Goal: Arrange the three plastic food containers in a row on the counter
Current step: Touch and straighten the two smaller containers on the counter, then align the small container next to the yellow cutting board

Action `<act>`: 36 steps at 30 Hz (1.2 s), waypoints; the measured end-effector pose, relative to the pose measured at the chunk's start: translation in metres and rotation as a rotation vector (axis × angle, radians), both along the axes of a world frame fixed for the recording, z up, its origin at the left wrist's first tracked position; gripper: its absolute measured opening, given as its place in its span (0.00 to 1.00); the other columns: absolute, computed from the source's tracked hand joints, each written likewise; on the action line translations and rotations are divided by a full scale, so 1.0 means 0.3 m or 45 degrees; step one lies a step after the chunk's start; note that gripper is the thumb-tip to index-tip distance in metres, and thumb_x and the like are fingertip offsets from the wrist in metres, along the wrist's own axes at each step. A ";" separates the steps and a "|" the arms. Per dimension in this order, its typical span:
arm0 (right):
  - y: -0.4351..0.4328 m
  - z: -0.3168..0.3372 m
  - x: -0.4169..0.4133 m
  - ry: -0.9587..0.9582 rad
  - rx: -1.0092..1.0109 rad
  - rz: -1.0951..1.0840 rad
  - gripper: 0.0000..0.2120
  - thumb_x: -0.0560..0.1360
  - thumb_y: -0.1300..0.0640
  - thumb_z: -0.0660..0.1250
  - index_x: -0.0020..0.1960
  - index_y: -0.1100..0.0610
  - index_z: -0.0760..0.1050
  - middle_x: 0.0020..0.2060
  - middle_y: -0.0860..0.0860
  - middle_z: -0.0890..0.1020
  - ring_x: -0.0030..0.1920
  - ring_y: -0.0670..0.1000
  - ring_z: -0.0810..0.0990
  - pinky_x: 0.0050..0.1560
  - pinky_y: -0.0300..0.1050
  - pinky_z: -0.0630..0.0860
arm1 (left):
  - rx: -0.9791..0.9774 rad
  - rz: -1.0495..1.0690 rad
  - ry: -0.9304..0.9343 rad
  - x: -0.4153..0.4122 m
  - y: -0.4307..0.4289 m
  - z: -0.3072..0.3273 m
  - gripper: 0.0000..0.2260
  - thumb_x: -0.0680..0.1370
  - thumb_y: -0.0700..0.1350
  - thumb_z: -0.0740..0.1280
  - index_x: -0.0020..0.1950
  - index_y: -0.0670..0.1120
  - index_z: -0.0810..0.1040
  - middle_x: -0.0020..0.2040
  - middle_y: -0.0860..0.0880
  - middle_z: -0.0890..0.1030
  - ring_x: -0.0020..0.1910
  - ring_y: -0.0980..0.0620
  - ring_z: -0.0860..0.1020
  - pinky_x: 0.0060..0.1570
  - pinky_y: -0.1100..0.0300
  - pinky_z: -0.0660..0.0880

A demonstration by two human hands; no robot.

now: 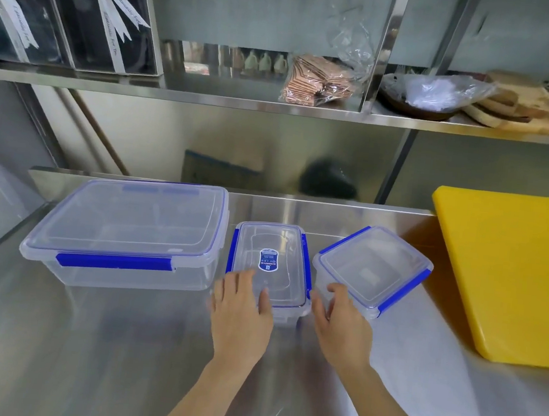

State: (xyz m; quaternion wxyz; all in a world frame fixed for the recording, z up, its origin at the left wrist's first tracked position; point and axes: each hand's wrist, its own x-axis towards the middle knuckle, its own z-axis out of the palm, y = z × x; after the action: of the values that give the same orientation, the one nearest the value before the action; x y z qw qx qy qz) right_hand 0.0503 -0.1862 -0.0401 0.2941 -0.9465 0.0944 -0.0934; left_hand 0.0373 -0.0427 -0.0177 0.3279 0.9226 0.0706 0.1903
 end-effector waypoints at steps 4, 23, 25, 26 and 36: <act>-0.086 0.027 0.014 -0.012 0.039 -0.284 0.16 0.77 0.45 0.58 0.59 0.54 0.64 0.42 0.53 0.80 0.38 0.53 0.80 0.41 0.47 0.80 | -0.105 -0.292 0.028 0.063 -0.124 0.065 0.13 0.76 0.43 0.64 0.60 0.43 0.72 0.58 0.45 0.77 0.58 0.46 0.73 0.59 0.53 0.71; -0.297 -0.011 0.078 0.096 0.693 -0.241 0.26 0.76 0.48 0.61 0.70 0.50 0.55 0.63 0.52 0.75 0.54 0.53 0.77 0.54 0.52 0.77 | 0.659 -0.609 0.521 0.346 -0.348 -0.008 0.21 0.79 0.55 0.51 0.71 0.50 0.59 0.65 0.39 0.70 0.66 0.41 0.66 0.72 0.43 0.49; -0.324 -0.006 0.095 0.067 0.787 -0.224 0.23 0.77 0.55 0.61 0.70 0.50 0.58 0.62 0.53 0.76 0.53 0.53 0.77 0.56 0.54 0.78 | 0.702 -0.617 0.480 0.326 -0.344 -0.004 0.21 0.78 0.57 0.51 0.68 0.49 0.63 0.61 0.39 0.73 0.63 0.41 0.68 0.71 0.44 0.51; -0.339 -0.003 0.105 0.057 0.814 -0.234 0.22 0.77 0.58 0.60 0.70 0.51 0.60 0.61 0.54 0.77 0.53 0.54 0.77 0.55 0.54 0.78 | 0.723 -0.623 0.446 0.314 -0.345 -0.005 0.21 0.78 0.58 0.52 0.67 0.49 0.65 0.59 0.39 0.74 0.62 0.41 0.69 0.71 0.45 0.52; -0.440 0.027 0.174 0.200 0.540 -0.253 0.19 0.79 0.61 0.52 0.69 0.57 0.66 0.62 0.57 0.76 0.59 0.57 0.75 0.54 0.47 0.70 | 0.869 -0.679 0.135 0.180 -0.390 -0.029 0.19 0.71 0.58 0.67 0.50 0.44 0.81 0.43 0.41 0.83 0.47 0.44 0.82 0.63 0.49 0.71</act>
State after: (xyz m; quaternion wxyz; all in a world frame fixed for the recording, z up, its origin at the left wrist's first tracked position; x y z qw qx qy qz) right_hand 0.1025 -0.3181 -0.0319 0.4672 -0.8541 0.2271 -0.0261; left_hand 0.0912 -0.1598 -0.0263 0.0378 0.9726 -0.2205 0.0636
